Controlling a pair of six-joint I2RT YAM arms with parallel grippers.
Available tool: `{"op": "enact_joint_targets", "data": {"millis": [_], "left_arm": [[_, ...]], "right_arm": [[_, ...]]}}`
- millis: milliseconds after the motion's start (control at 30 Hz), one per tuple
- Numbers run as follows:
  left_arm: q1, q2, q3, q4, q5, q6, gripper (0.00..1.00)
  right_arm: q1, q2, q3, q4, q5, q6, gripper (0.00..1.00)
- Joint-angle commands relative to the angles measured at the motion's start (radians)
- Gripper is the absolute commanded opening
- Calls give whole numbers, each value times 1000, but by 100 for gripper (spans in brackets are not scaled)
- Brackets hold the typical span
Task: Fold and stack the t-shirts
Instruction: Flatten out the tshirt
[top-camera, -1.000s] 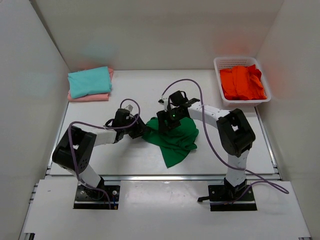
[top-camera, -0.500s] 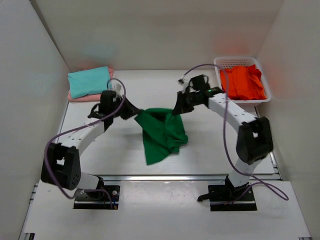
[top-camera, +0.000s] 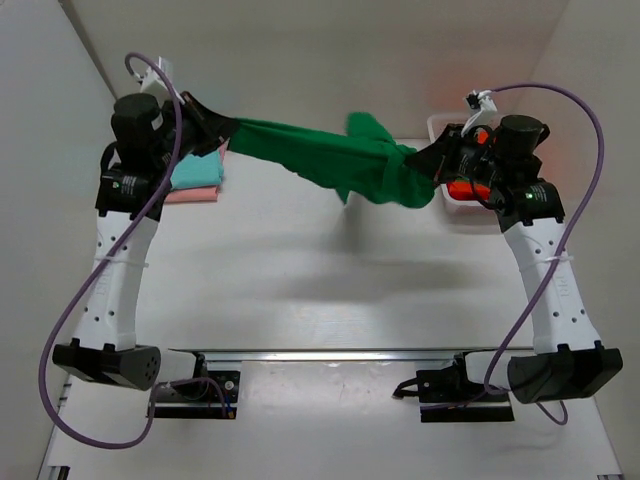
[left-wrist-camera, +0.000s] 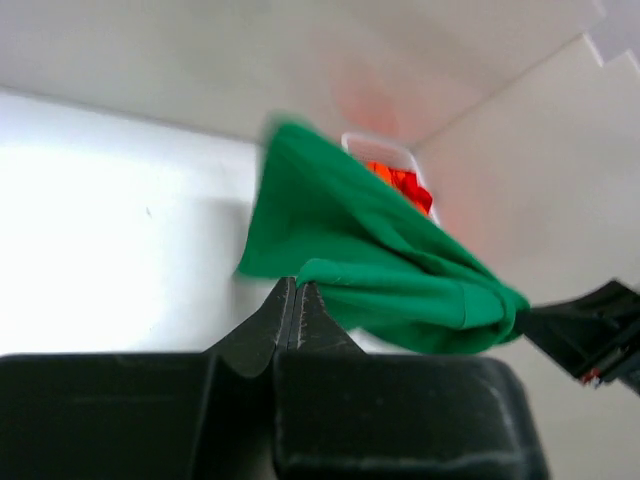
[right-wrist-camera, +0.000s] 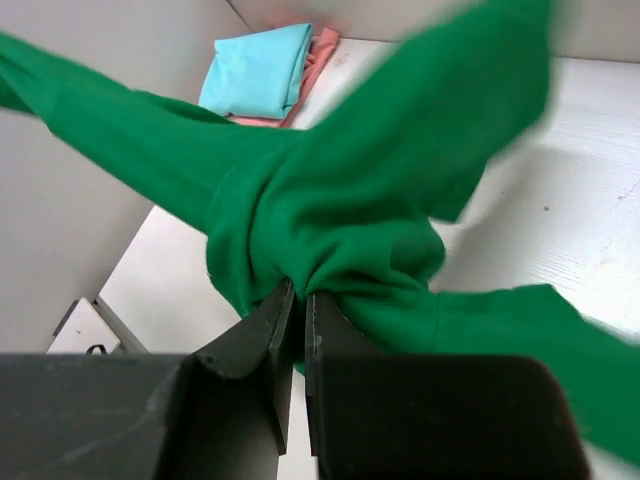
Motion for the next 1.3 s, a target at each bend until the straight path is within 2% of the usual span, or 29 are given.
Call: {"op": "enact_joint_targets", "data": {"millis": [0, 100, 167, 233, 300, 367, 400, 467, 533, 600, 700, 767, 833, 867, 900, 1000, 1100, 1233, 1267], "left_arm": [[69, 65, 212, -146, -169, 90, 0], [92, 167, 335, -179, -120, 90, 0], [95, 229, 348, -168, -77, 81, 0], [91, 351, 358, -154, -60, 80, 0], [94, 474, 461, -186, -66, 77, 0], [107, 612, 571, -209, -81, 64, 0], [121, 696, 601, -214, -80, 42, 6], [138, 796, 696, -193, -14, -13, 34], [180, 867, 725, -148, 61, -88, 32], [171, 840, 678, -128, 91, -79, 37], [119, 716, 454, -118, 77, 14, 38], [95, 572, 158, -67, 62, 59, 39], [82, 454, -148, 31, 43, 51, 39], [74, 386, -213, 45, 39, 47, 38], [72, 357, -329, 60, 5, 45, 39], [83, 242, -526, 76, -78, 36, 42], [98, 212, -591, 55, -173, 53, 46], [94, 257, -548, -2, -325, 123, 58], [92, 269, -528, -8, -345, 146, 60]], "right_arm": [[-59, -80, -25, -38, 43, -4, 0], [-69, -136, -77, -41, 18, 15, 0], [-37, -154, -166, -32, 4, 32, 0], [49, -147, -209, -14, 3, 55, 0], [136, -87, -257, -14, 21, 44, 0], [190, -6, -264, -21, -26, 47, 1], [216, 27, -271, -21, -89, 53, 7], [249, 128, -242, -58, -134, 46, 31], [293, 151, -223, -93, -54, 7, 29], [284, 105, -270, -70, -14, -14, 24], [261, 53, -347, -60, 49, -75, 21], [273, 42, -372, -84, 75, -138, 23], [324, 22, -401, -95, 105, -193, 24], [363, 27, -407, -90, 122, -201, 24], [415, 18, -418, -89, 136, -203, 27], [564, 36, -462, -8, 184, -194, 36], [670, 93, -507, 69, 228, -165, 40], [750, 203, -498, 98, 297, -180, 55], [764, 218, -492, 106, 323, -183, 55]]}}
